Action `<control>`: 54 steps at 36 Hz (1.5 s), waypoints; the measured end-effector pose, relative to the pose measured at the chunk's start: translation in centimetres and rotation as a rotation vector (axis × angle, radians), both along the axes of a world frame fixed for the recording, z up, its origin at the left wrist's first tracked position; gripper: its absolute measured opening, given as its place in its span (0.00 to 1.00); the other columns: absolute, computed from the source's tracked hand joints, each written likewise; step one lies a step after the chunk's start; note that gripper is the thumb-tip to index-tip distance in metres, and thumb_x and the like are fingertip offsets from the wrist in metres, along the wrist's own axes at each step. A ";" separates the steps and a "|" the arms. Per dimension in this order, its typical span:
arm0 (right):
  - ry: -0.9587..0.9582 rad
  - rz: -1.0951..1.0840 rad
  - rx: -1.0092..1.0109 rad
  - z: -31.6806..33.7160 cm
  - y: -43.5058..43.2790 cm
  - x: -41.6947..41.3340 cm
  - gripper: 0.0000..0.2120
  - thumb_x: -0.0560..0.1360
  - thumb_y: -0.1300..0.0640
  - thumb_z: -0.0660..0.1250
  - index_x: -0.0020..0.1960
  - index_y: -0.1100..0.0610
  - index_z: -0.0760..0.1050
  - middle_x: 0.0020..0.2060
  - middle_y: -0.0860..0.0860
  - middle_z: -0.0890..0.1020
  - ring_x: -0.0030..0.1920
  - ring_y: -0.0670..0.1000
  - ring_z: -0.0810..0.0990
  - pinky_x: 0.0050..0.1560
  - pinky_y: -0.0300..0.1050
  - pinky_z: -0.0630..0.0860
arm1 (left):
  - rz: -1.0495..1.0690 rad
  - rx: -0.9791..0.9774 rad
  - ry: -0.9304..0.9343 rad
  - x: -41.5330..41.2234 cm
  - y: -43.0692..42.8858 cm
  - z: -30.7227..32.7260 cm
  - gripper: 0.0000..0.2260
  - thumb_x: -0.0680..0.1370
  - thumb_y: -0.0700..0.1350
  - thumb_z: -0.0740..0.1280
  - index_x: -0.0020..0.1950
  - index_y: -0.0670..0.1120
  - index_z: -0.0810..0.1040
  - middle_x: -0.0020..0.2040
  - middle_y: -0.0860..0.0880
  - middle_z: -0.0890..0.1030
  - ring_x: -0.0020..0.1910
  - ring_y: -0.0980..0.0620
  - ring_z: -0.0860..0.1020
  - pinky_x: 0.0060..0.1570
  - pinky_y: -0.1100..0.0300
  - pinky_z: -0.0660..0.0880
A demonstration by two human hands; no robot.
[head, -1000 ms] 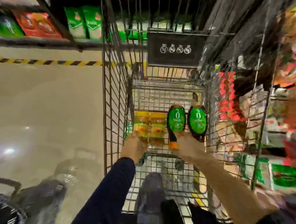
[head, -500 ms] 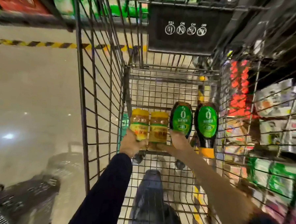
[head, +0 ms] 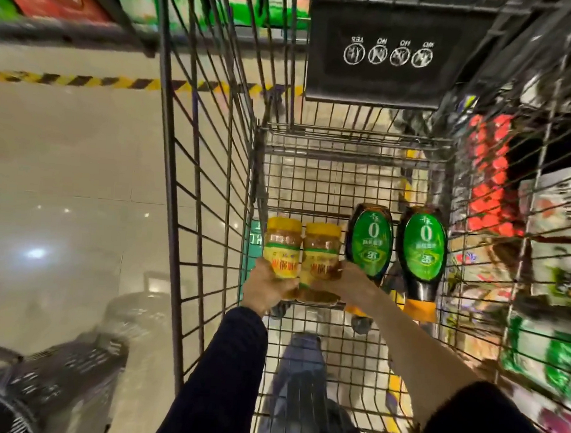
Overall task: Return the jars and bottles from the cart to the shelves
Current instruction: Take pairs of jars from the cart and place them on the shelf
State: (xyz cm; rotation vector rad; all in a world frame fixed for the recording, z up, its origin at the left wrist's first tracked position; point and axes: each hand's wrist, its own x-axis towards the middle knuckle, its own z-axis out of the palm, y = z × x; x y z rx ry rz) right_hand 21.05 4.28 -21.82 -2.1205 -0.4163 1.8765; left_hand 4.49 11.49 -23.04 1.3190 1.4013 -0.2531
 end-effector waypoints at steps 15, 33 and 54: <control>-0.014 -0.032 0.125 4.9 0.0 2.5 0.24 0.63 0.56 0.78 0.57 0.55 0.77 0.52 0.49 0.81 0.55 0.50 0.79 0.58 0.43 0.74 | 0.174 -0.066 -0.055 2.5 0.7 3.6 0.23 0.66 0.46 0.77 0.58 0.47 0.74 0.52 0.49 0.83 0.51 0.49 0.81 0.56 0.45 0.78; -0.127 -0.342 0.620 25.4 -3.9 7.8 0.28 0.55 0.66 0.80 0.54 0.56 0.77 0.44 0.48 0.83 0.42 0.42 0.84 0.48 0.41 0.81 | 0.091 0.191 -0.548 6.3 -1.0 27.6 0.19 0.70 0.36 0.72 0.59 0.43 0.72 0.51 0.47 0.82 0.44 0.58 0.82 0.39 0.69 0.78; -0.565 -0.410 1.200 51.7 -22.9 5.7 0.24 0.58 0.70 0.78 0.48 0.51 0.77 0.41 0.43 0.84 0.43 0.42 0.83 0.49 0.39 0.80 | -0.104 0.710 -0.942 5.0 -15.0 53.3 0.30 0.60 0.43 0.79 0.60 0.44 0.77 0.50 0.50 0.84 0.46 0.59 0.82 0.45 0.68 0.78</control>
